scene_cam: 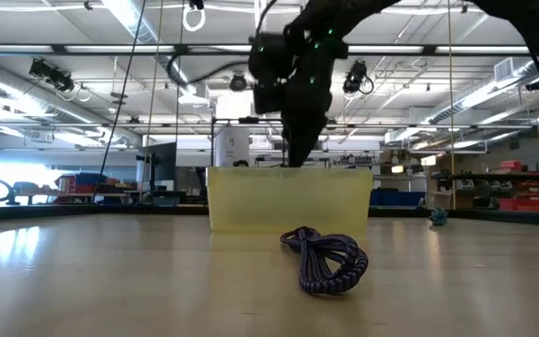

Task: Pick and place USB-C Cables
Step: Put the green charger cable into the yellow bin, then put the top light blue charger cable into the yellow bin

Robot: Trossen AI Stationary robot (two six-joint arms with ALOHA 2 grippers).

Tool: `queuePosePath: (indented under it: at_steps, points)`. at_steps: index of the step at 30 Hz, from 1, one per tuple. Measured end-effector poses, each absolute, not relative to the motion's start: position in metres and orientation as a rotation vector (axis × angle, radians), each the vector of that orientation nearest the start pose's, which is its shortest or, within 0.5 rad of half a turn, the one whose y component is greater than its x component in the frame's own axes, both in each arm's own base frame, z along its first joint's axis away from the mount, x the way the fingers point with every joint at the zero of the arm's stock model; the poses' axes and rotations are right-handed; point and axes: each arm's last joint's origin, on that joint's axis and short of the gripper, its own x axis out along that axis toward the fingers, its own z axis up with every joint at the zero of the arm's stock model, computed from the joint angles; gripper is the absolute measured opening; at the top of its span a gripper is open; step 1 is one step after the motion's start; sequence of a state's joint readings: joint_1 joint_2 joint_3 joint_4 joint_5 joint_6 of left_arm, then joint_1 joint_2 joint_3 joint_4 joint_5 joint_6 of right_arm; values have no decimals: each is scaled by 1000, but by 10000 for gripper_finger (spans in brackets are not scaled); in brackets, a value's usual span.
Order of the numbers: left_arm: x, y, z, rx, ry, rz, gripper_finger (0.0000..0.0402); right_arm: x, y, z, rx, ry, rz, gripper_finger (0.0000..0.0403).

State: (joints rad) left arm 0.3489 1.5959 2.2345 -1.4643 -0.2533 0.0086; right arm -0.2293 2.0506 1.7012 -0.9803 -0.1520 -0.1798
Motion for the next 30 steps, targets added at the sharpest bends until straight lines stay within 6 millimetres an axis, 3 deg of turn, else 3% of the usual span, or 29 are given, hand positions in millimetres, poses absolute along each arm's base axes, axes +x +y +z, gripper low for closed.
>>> queuePosePath:
  at_steps: [10, 14, 30]
  points:
    - [235, 93, 491, -13, 845, 555, 188, 377, -82, 302, 221, 1049, -110, 151]
    - [235, 93, 491, -9, 847, 553, 188, 363, -81, 326, 224, 978, -222, 151]
    - [235, 93, 491, 19, 855, 540, 188, 313, -91, 385, 177, 785, -545, 151]
